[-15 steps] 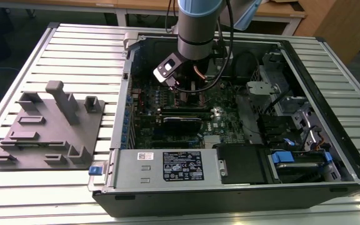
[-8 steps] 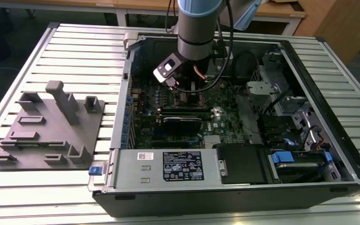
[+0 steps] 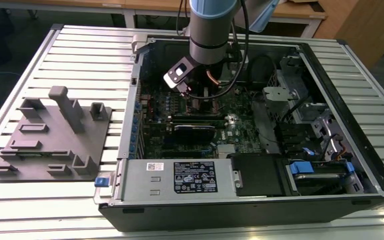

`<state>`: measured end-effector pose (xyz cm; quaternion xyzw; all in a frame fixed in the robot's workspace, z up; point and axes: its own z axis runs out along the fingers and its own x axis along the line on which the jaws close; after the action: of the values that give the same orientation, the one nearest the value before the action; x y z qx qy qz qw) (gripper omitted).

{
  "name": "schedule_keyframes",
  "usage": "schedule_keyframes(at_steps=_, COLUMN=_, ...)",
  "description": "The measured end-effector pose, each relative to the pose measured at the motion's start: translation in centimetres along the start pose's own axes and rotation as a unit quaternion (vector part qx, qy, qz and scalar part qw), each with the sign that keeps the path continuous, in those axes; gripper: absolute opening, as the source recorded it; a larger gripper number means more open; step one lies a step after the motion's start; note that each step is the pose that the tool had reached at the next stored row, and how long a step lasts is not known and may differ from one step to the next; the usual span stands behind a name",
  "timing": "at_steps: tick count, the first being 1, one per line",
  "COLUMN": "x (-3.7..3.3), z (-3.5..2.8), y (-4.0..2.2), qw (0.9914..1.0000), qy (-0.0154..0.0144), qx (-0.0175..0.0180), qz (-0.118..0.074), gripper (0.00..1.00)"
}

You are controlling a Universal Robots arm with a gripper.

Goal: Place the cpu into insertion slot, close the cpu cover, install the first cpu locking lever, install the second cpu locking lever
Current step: 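Place the cpu into insertion slot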

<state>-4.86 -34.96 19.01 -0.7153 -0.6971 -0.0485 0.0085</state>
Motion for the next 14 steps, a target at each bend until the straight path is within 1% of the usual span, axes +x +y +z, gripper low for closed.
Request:
schedule_keyframes(at_steps=1, x=0.0, z=0.02, y=0.01, qw=1.0, qy=0.0001, qx=-0.0003, qz=0.0, gripper=0.55)
schedule_keyframes(at_steps=2, x=0.0, z=0.01, y=0.01, qw=1.0, qy=0.0, qx=-0.0002, qz=0.0, gripper=0.6)
schedule_keyframes(at_steps=5, x=-0.02, z=-0.02, y=0.0, qw=1.0, qy=-0.0005, qx=0.0001, qz=0.0, gripper=0.6)
schedule_keyframes(at_steps=12, x=-0.01, z=-0.02, y=0.0, qw=1.0, qy=-0.0005, qx=0.0001, qz=0.0, gripper=0.6)
schedule_keyframes(at_steps=14, x=-0.01, z=-0.11, y=0.0, qw=1.0, qy=-0.0005, qx=0.0001, qz=0.0, gripper=0.6)
